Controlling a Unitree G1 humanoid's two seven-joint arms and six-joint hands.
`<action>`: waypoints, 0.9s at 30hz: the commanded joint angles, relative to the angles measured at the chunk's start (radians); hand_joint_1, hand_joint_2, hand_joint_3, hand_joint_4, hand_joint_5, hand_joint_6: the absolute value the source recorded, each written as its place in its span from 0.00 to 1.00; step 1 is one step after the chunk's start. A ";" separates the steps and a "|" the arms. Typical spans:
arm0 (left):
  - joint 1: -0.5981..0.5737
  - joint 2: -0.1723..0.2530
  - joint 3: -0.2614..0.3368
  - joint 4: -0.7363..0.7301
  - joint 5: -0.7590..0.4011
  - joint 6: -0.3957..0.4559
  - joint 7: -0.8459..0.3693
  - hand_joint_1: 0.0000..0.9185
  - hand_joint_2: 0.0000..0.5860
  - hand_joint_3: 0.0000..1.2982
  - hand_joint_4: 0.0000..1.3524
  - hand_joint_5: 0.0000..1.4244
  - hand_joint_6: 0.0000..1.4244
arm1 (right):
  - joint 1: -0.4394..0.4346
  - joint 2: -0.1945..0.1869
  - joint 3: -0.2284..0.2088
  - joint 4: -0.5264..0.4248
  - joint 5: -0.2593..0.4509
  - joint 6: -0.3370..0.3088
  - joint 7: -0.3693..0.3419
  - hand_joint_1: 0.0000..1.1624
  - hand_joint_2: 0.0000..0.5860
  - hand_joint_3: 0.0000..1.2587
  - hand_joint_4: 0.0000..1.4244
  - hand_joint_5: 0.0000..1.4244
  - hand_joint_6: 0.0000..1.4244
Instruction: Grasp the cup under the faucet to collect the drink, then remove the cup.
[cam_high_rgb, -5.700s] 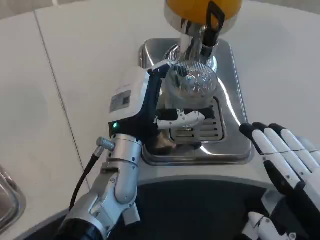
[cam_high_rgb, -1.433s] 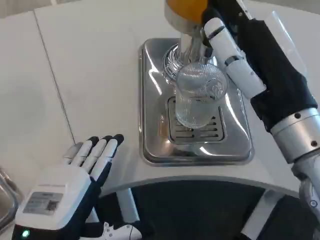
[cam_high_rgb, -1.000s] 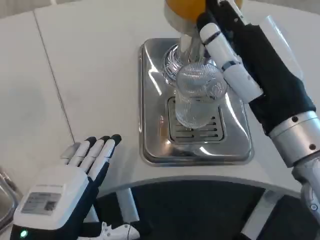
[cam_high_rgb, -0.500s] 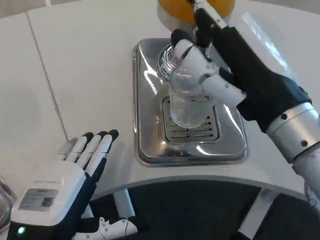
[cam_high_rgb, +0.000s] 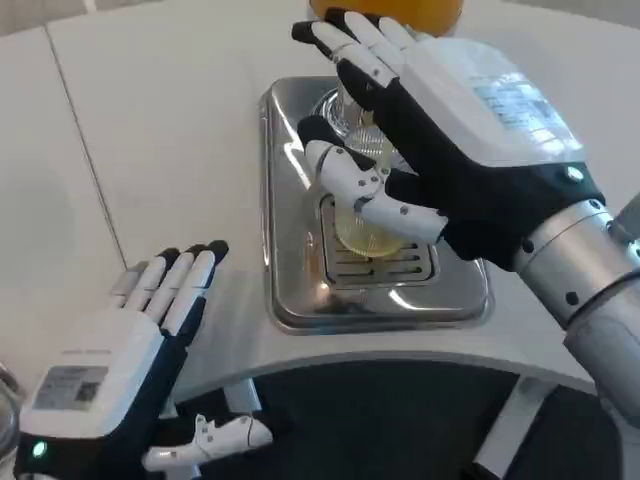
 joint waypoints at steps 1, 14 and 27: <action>-0.063 -0.019 0.017 0.050 -0.023 0.020 0.017 0.03 0.06 0.00 0.00 0.00 0.02 | -0.012 0.017 0.005 -0.025 -0.031 -0.027 0.057 0.00 0.91 0.07 0.00 0.01 0.01; -0.214 -0.024 -0.029 0.164 -0.053 -0.034 0.044 0.21 0.05 0.00 0.00 0.00 0.03 | 0.007 0.060 -0.013 -0.065 -0.122 -0.045 0.158 0.00 0.97 0.07 0.00 0.01 0.01; -0.355 -0.078 -0.075 0.278 -0.131 -0.095 0.045 0.23 0.02 0.00 0.00 0.01 0.03 | 0.034 0.100 -0.047 -0.065 -0.149 -0.072 0.192 0.00 0.96 0.07 0.00 0.01 0.01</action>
